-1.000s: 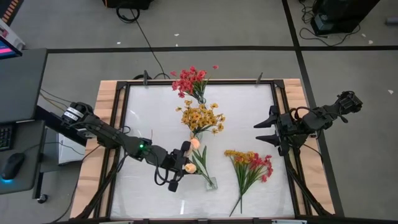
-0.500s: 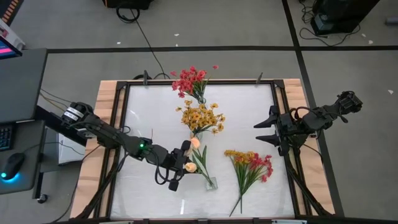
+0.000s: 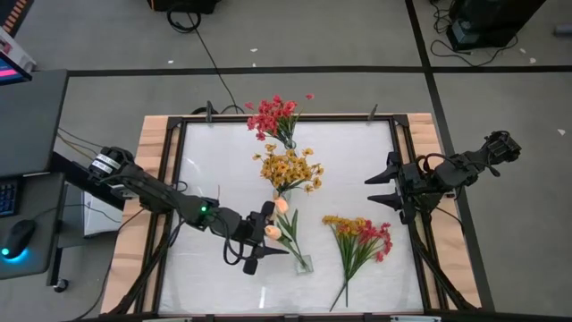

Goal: Sort flowers into vase by color
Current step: Put the orange flower into the bottom transparent vase

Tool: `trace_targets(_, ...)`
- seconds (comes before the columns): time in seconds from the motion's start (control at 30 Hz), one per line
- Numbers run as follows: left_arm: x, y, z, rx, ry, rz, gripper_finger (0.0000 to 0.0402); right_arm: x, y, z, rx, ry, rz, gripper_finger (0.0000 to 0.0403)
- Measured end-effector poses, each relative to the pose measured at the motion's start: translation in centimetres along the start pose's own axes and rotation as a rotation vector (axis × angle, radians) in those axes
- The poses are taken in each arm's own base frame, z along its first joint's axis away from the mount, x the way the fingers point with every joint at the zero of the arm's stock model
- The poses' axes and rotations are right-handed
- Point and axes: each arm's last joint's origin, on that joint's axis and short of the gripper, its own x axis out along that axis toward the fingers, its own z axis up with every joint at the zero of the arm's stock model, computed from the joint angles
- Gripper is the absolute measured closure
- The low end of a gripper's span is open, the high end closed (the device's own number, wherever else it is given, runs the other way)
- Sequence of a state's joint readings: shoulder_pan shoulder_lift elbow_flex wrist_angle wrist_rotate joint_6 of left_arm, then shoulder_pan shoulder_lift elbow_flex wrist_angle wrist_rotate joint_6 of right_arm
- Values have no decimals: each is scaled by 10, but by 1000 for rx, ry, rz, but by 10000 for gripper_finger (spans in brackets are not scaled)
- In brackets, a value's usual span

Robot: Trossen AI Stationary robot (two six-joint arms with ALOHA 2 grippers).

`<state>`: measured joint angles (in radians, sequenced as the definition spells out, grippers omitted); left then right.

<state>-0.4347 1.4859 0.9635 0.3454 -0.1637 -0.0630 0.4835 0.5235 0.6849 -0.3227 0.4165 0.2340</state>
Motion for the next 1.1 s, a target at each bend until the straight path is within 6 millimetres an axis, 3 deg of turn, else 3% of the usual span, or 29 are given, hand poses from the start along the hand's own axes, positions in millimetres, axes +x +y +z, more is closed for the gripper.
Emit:
trace_targets(0.27,1,-2,22,6,19,1,247,0,0,0,-1,0,0,178)
trace_targets(0.7,1,-3,40,9,36,-3,246,0,0,0,0,0,0,178)
trace_targets(1.1,0,-8,36,-13,74,-31,246,0,0,0,0,0,0,178)
